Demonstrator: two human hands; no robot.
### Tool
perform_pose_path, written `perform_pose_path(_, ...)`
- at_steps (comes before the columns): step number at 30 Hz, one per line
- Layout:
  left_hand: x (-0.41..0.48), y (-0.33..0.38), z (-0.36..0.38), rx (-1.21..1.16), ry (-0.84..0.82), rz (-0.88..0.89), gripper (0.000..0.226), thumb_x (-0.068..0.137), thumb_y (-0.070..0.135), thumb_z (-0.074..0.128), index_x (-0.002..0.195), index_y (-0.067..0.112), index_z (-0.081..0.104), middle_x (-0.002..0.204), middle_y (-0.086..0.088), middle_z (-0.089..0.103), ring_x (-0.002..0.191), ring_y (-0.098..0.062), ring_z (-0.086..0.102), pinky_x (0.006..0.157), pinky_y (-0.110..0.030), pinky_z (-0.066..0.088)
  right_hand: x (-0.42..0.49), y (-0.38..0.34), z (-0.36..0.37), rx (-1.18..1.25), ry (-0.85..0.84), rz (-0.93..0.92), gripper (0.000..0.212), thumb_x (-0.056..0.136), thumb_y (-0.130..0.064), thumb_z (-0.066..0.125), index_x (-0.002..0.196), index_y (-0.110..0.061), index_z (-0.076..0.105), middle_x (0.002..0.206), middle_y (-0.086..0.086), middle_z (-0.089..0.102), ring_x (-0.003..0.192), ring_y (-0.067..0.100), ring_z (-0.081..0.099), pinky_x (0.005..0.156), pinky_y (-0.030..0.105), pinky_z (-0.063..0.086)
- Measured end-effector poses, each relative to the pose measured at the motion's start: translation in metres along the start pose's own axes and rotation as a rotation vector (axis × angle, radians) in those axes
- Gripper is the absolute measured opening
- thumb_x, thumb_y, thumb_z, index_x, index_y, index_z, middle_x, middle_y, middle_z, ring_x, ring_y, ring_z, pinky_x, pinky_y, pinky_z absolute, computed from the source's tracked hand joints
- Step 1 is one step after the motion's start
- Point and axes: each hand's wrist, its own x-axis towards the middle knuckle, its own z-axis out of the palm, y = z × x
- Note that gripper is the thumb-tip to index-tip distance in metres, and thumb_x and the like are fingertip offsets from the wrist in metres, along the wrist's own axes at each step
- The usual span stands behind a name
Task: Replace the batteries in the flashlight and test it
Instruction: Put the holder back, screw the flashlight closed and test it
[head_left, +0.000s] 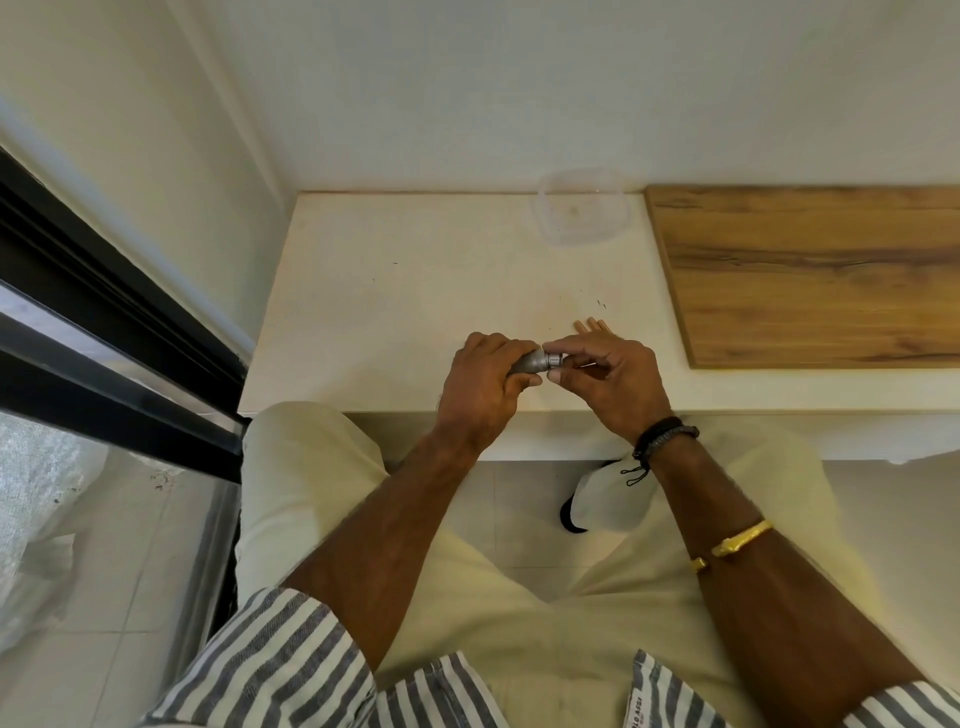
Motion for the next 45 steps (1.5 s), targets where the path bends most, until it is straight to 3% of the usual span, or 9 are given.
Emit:
perform_pose_path(10, 0.0, -0.001, 0.002, -0.026, -0.079, -0.024, 0.031, 0.096, 0.024, 0.061, 0.123, 0.01, 0.064, 0.108, -0.009, 0.068, 0.1, -0.025, 0.05, 0.086, -0.039, 0.044, -0.003, -0.003, -0.002, -0.027, -0.006, -0.025, 0.032, 0.081, -0.003, 0.08, 0.111, -0.014, 0.077, 0.107, -0.005, 0.074, 0.11, 0.006, 0.066, 0.115, 0.013, 0.034)
perform_pose_path(14, 0.0, -0.002, 0.001, -0.026, -0.061, -0.008, 0.028, 0.095, 0.023, 0.062, 0.12, 0.011, 0.066, 0.106, -0.008, 0.069, 0.098, -0.024, 0.051, 0.085, -0.039, 0.045, -0.003, -0.003, 0.002, -0.02, 0.004, 0.026, 0.03, 0.084, -0.015, 0.081, 0.113, -0.01, 0.076, 0.099, 0.005, 0.078, 0.096, 0.01, 0.069, 0.089, -0.006, 0.036)
perform_pose_path(19, -0.001, -0.001, 0.003, -0.015, -0.008, 0.037, 0.026, 0.091, 0.02, 0.067, 0.116, 0.011, 0.067, 0.105, -0.007, 0.07, 0.098, -0.024, 0.053, 0.083, -0.038, 0.047, -0.003, -0.007, 0.009, -0.064, 0.025, 0.158, 0.033, 0.093, -0.047, 0.065, 0.092, -0.015, 0.072, 0.068, -0.006, 0.072, 0.055, 0.002, 0.068, 0.054, 0.017, 0.057)
perform_pose_path(24, 0.0, 0.0, 0.005, -0.012, -0.023, 0.063, 0.029, 0.091, 0.023, 0.068, 0.118, 0.011, 0.067, 0.106, -0.007, 0.07, 0.098, -0.024, 0.054, 0.084, -0.037, 0.046, -0.003, -0.012, 0.013, -0.304, 0.084, 0.254, 0.068, 0.092, -0.072, 0.033, 0.063, -0.019, 0.066, 0.051, -0.005, 0.063, 0.052, 0.018, 0.065, 0.063, 0.034, 0.056)
perform_pose_path(28, 0.001, -0.001, 0.004, -0.01, -0.011, 0.034, 0.031, 0.093, 0.026, 0.066, 0.121, 0.013, 0.066, 0.106, -0.005, 0.069, 0.098, -0.021, 0.051, 0.083, -0.034, 0.044, -0.004, -0.009, 0.01, 0.043, 0.036, 0.281, 0.04, 0.094, -0.062, 0.049, 0.099, -0.027, 0.068, 0.09, 0.007, 0.077, 0.058, 0.009, 0.072, 0.061, 0.024, 0.061)
perform_pose_path(32, 0.001, -0.005, 0.002, -0.002, 0.005, -0.002, 0.031, 0.093, 0.024, 0.065, 0.121, 0.013, 0.066, 0.106, -0.005, 0.069, 0.098, -0.02, 0.05, 0.082, -0.03, 0.042, -0.002, 0.0, 0.002, 0.024, -0.081, 0.126, 0.039, 0.089, -0.024, 0.076, 0.126, -0.023, 0.065, 0.111, 0.0, 0.075, 0.08, 0.008, 0.076, 0.087, 0.029, 0.06)
perform_pose_path(36, 0.0, -0.005, 0.004, -0.003, -0.01, 0.031, 0.029, 0.092, 0.025, 0.066, 0.119, 0.014, 0.067, 0.103, -0.004, 0.069, 0.096, -0.019, 0.05, 0.08, -0.033, 0.044, -0.003, -0.005, 0.004, 0.005, -0.028, 0.182, 0.021, 0.096, -0.035, 0.067, 0.103, -0.016, 0.072, 0.082, 0.004, 0.077, 0.06, 0.007, 0.073, 0.063, 0.031, 0.064)
perform_pose_path(40, -0.001, -0.003, 0.006, 0.005, -0.031, 0.059, 0.032, 0.093, 0.027, 0.066, 0.12, 0.012, 0.066, 0.104, -0.006, 0.069, 0.096, -0.022, 0.052, 0.081, -0.035, 0.045, -0.004, -0.01, 0.01, -0.24, 0.027, 0.324, 0.059, 0.095, -0.068, 0.043, 0.063, -0.024, 0.065, 0.051, -0.009, 0.062, 0.05, 0.017, 0.066, 0.058, 0.034, 0.059)
perform_pose_path(45, 0.0, -0.004, 0.005, 0.002, -0.023, 0.007, 0.031, 0.094, 0.027, 0.064, 0.122, 0.014, 0.066, 0.104, -0.004, 0.069, 0.096, -0.018, 0.048, 0.08, -0.03, 0.042, -0.002, -0.003, 0.006, 0.053, -0.054, 0.228, 0.034, 0.092, -0.04, 0.069, 0.118, -0.019, 0.066, 0.097, -0.001, 0.073, 0.069, 0.009, 0.074, 0.06, 0.021, 0.061)
